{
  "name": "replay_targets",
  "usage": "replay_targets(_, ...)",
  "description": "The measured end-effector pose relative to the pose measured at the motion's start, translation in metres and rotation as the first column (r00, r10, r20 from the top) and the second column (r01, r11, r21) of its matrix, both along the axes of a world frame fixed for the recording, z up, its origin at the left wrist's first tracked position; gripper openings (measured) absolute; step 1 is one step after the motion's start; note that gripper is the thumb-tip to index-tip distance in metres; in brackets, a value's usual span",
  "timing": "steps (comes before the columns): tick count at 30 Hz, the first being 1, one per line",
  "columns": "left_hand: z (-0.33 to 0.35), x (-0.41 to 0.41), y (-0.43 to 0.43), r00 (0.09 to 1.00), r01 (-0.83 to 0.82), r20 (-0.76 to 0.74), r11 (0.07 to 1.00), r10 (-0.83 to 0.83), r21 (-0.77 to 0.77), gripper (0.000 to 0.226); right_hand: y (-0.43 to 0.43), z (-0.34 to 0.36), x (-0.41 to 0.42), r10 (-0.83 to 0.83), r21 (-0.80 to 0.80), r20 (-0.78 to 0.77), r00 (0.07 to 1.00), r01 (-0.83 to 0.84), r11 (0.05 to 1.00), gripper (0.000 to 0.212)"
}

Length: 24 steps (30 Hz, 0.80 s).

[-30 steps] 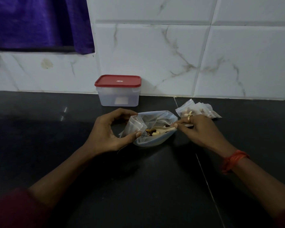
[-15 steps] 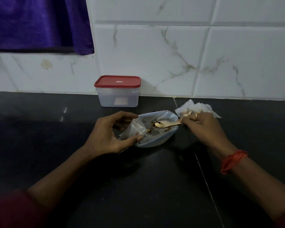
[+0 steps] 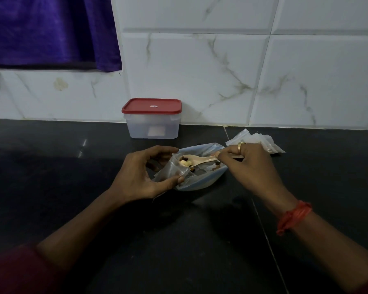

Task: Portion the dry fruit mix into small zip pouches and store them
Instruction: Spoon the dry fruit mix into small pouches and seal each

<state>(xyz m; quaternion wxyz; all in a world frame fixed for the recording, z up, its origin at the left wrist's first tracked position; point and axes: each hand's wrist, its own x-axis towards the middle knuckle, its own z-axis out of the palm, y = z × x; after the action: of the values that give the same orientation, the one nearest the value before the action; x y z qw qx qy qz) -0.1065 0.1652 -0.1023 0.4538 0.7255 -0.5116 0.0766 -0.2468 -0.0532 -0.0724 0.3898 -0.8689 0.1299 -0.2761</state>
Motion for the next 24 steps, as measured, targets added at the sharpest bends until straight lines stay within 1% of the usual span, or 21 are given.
replay_targets(2, 0.0, 0.0, 0.0, 1.0, -0.001, -0.003, 1.0, 0.001, -0.005, 0.068, 0.003, -0.003, 0.001, 0.033, -0.054, 0.035, 0.999, -0.031, 0.998, 0.013)
replay_targets(3, 0.0, 0.0, 0.001, 1.0, -0.002, -0.005, 1.0, 0.002, -0.01, 0.067, 0.003, -0.005, 0.001, 0.076, -0.09, 0.047, 0.996, -0.072, 0.993, 0.014)
replay_targets(4, 0.0, -0.001, 0.001, 1.0, -0.003, -0.006, 1.0, 0.002, -0.017, 0.067, 0.003, -0.006, 0.001, 0.133, -0.144, 0.057, 0.989, -0.124, 0.982, 0.017)
replay_targets(6, 0.0, -0.001, 0.001, 1.0, -0.007, 0.003, 1.0, 0.007, -0.027, 0.065, 0.003, -0.008, 0.001, 0.237, -0.307, 0.078, 0.968, -0.203, 0.93, 0.022)
replay_targets(7, 0.0, -0.001, 0.0, 1.0, -0.009, 0.006, 1.0, 0.009, -0.028, 0.065, 0.002, -0.008, 0.001, 0.266, -0.384, 0.092, 0.96, -0.213, 0.899, 0.024)
replay_targets(9, 0.001, -0.002, 0.0, 1.0, -0.01, 0.005, 1.0, 0.01, -0.028, 0.064, 0.0, -0.009, 0.002, 0.284, -0.485, 0.122, 0.951, -0.192, 0.853, 0.026)
replay_targets(11, 0.001, -0.002, 0.0, 1.0, -0.005, 0.005, 1.0, 0.006, -0.026, 0.064, -0.001, -0.01, 0.004, 0.297, -0.522, 0.14, 0.945, -0.184, 0.833, 0.028)
replay_targets(15, 0.001, -0.003, 0.0, 1.0, -0.004, 0.01, 1.0, 0.004, -0.029, 0.065, -0.005, -0.012, 0.005, 0.303, -0.455, 0.152, 0.941, -0.205, 0.867, 0.029)
replay_targets(19, 0.001, -0.002, 0.0, 1.0, -0.012, 0.0, 1.0, 0.012, -0.028, 0.065, -0.008, -0.011, 0.004, 0.261, -0.322, 0.166, 0.951, -0.197, 0.926, 0.026)
replay_targets(24, 0.001, -0.002, 0.001, 1.0, -0.013, -0.007, 1.0, 0.013, -0.028, 0.066, -0.015, -0.008, 0.002, 0.229, -0.177, 0.195, 0.954, -0.195, 0.965, 0.021)
